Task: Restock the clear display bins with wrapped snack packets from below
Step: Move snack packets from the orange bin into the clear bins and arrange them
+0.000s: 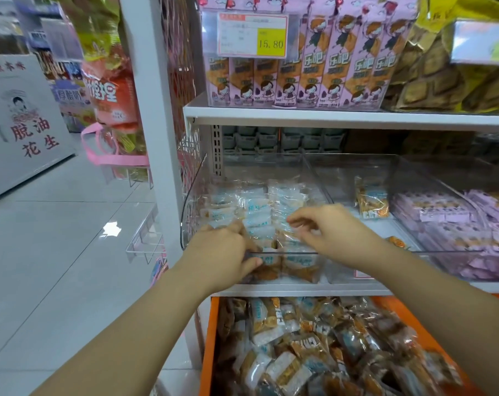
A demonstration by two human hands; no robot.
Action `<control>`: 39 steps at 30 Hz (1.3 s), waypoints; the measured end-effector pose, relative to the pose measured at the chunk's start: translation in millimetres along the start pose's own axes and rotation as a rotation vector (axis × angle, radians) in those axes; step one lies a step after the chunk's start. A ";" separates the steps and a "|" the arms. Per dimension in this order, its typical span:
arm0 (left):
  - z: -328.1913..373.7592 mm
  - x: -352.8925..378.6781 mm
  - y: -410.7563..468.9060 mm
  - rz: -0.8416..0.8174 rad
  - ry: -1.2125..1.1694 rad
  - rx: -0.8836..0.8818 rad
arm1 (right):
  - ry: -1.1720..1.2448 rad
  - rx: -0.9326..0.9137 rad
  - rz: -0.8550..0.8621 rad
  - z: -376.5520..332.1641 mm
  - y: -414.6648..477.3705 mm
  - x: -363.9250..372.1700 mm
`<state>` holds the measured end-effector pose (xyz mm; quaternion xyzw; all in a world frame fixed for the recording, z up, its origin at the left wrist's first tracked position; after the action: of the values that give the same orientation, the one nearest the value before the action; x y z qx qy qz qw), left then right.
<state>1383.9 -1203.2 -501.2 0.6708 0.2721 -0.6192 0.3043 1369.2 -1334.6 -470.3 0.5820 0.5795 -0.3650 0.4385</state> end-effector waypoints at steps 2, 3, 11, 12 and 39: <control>-2.9 -10.5 1.4 0.086 -0.013 0.007 | -0.304 -0.032 0.067 1.6 2.2 -10.0; -2.3 -11.9 2.9 0.108 -0.040 0.023 | -0.462 -0.057 0.048 -0.2 3.3 -6.3; 0.7 15.1 12.9 -0.022 -0.200 0.092 | -0.697 -0.008 -0.331 10.7 34.5 31.1; -0.4 15.6 13.4 -0.022 -0.199 0.094 | -0.699 -0.017 -0.360 11.3 36.9 35.7; 22.4 -5.2 26.7 0.174 -0.286 0.071 | -0.302 -0.325 0.255 31.6 -17.6 -16.6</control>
<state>1388.3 -1237.6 -495.1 0.6074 0.1447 -0.6887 0.3685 1353.3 -1370.9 -467.4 0.5111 0.4805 -0.2914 0.6504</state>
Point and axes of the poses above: each hand's wrist, its own y-axis towards the middle knuckle, its own x-axis out of the palm, z = x × y, the point moved 9 cm from there along y, towards the middle knuckle, and after that the axes turned 7 degrees about x, right-handed, at the moved point
